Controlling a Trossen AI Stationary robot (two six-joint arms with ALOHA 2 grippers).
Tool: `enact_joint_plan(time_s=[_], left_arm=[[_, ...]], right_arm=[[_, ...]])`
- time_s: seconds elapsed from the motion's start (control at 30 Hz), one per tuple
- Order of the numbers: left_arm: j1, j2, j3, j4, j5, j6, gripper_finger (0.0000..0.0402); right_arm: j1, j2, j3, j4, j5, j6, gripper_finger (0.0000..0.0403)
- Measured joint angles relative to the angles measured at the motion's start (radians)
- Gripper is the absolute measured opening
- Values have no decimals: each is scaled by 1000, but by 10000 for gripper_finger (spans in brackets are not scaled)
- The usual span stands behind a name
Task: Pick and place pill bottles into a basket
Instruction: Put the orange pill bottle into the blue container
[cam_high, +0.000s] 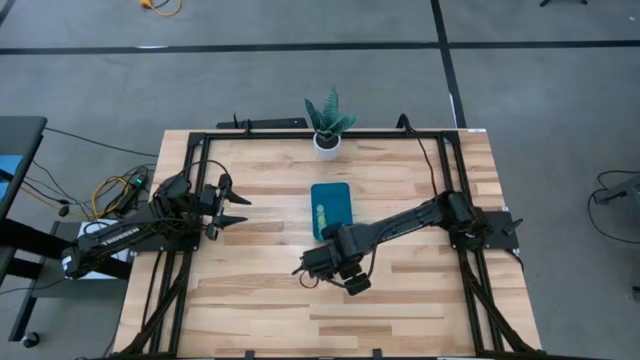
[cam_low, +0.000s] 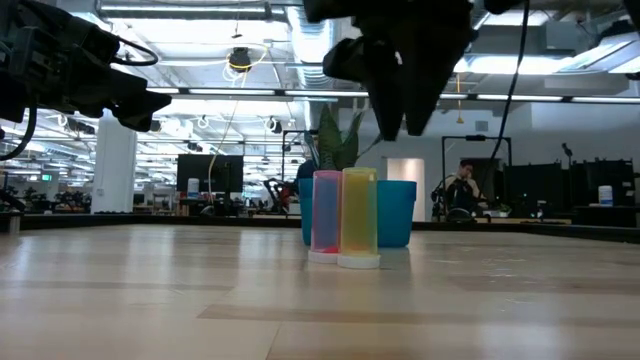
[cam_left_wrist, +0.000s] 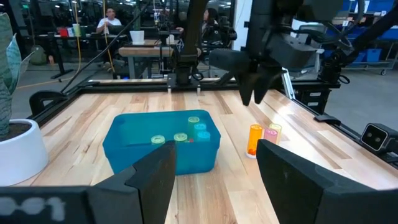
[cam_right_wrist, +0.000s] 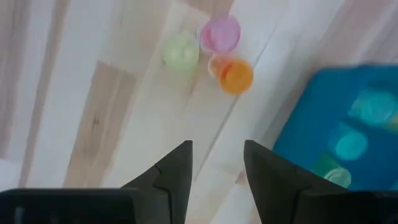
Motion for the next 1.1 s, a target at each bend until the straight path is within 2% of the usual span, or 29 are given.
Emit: enact_joint_plan(time_s=[0.53,1.1], left_arm=[[0,0,0,2,-18,0,213],[0,0,0,0,-19,0,213]], right_arm=[[-26,97,2,104,-1,34,148],[-17,99,2,147,-2,-1,144]])
